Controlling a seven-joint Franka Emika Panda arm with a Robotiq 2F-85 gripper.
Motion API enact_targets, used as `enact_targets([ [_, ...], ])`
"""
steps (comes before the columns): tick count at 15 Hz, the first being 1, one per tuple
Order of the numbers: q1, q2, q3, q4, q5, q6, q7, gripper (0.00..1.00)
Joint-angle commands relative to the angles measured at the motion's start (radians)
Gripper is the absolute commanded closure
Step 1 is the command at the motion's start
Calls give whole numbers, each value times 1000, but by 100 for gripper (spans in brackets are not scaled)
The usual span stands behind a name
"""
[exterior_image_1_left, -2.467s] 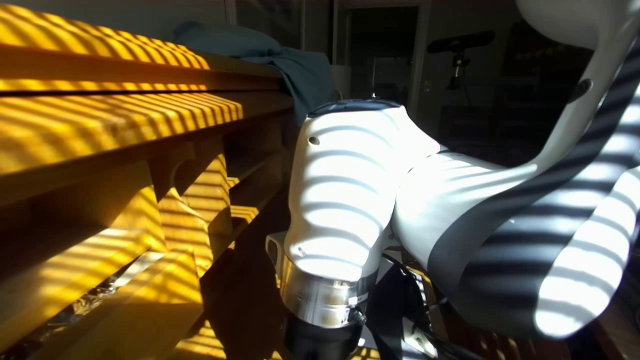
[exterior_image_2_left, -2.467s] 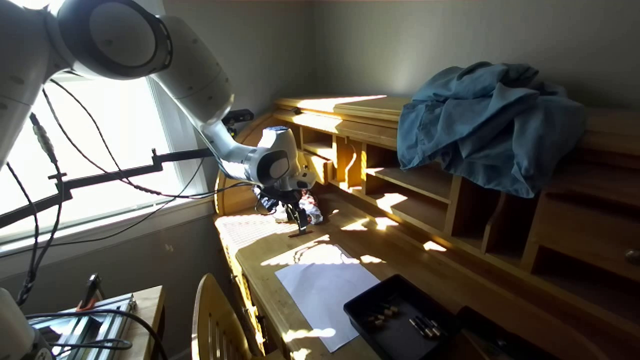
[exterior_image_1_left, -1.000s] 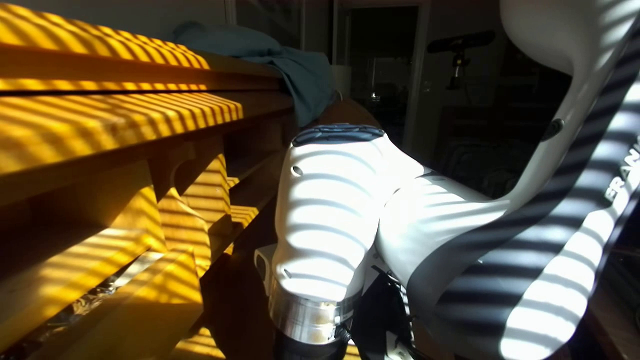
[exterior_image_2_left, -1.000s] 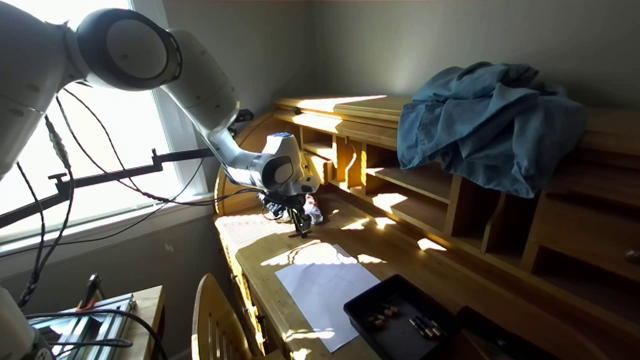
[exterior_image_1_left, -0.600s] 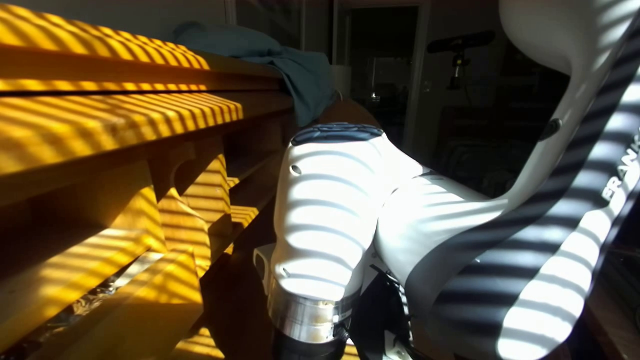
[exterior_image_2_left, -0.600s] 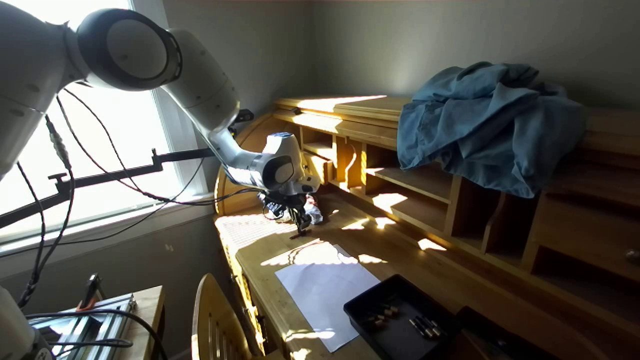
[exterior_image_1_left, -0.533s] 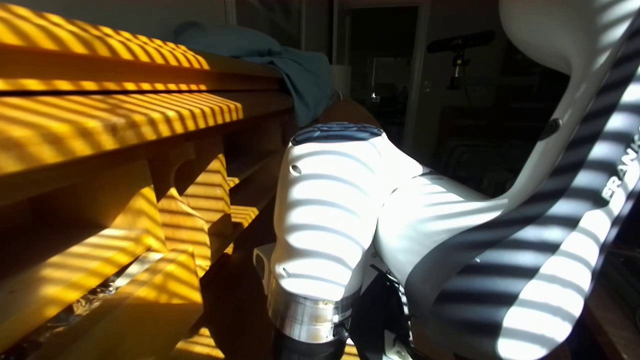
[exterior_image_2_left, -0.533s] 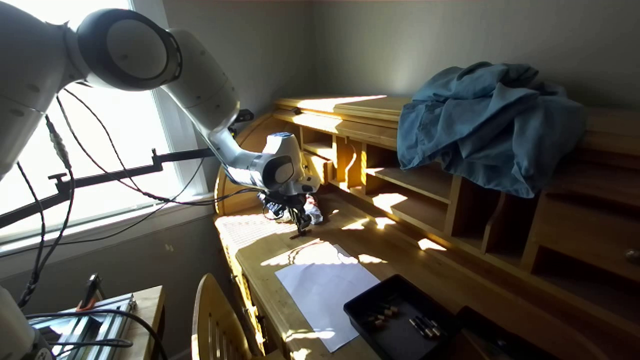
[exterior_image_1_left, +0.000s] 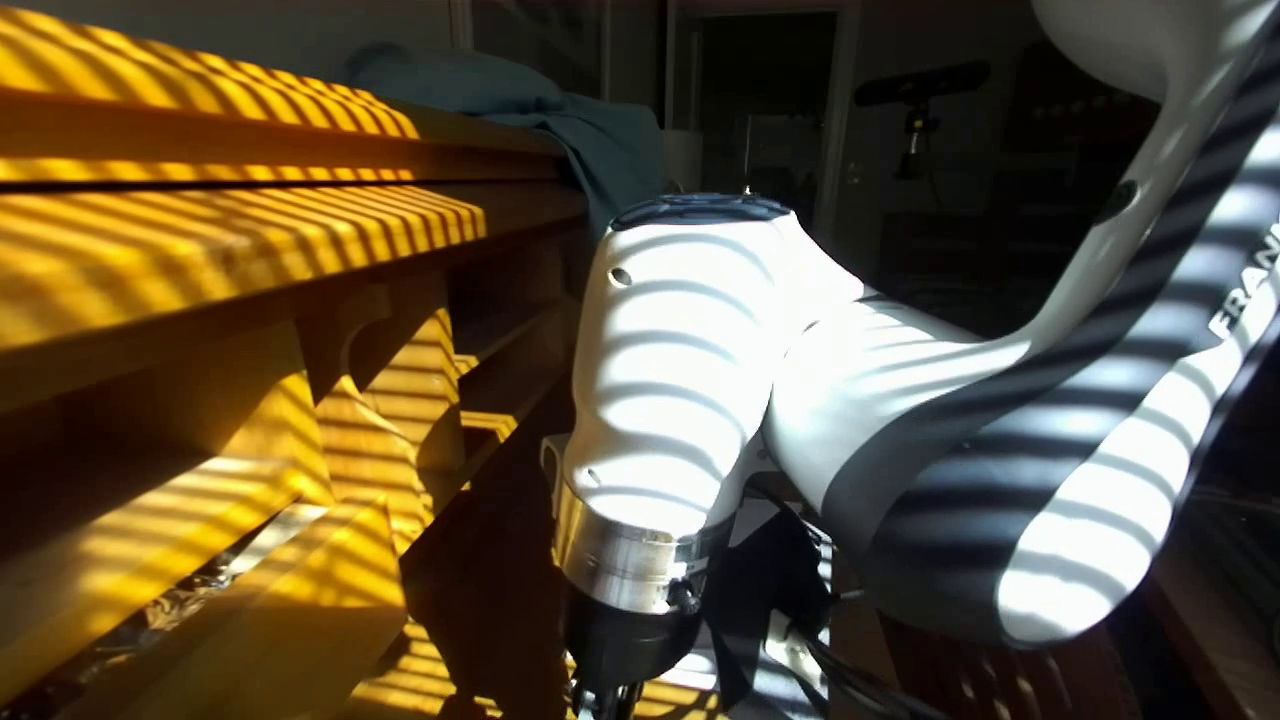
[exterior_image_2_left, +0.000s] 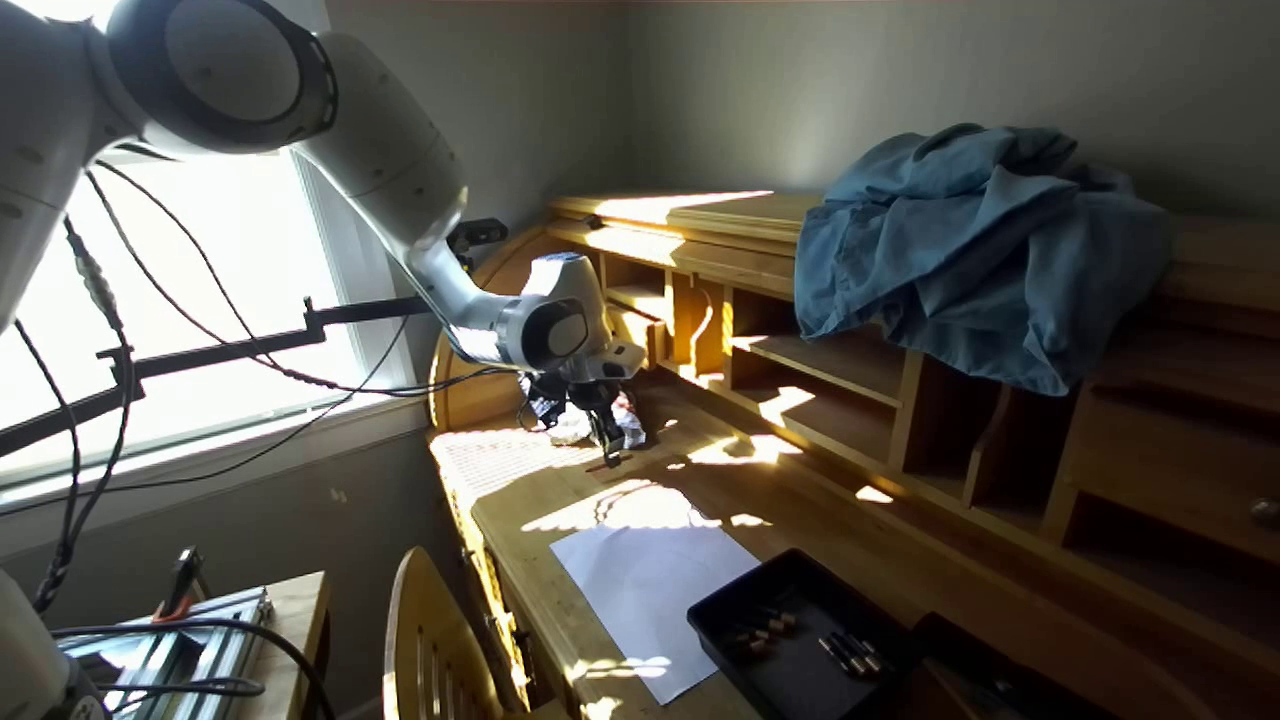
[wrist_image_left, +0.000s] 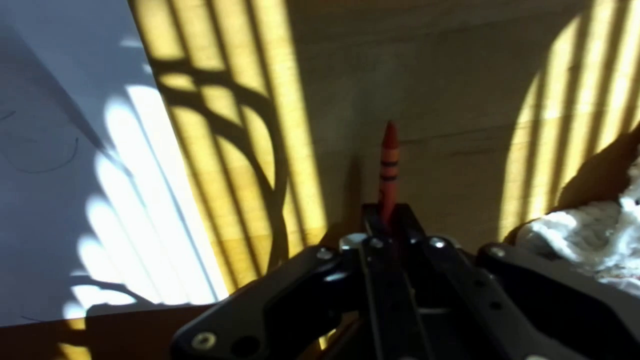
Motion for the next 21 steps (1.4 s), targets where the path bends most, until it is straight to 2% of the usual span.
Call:
enact_targets([
  [1,46,-94,-54,-129,-7,46,131,98],
  [8,123,-175,-149,-291,-59,116,300,98],
  [14,96,-207,-157,-400,-33,163,326,98],
  [21,104,-268,-238,-486,-50,218,351,98],
])
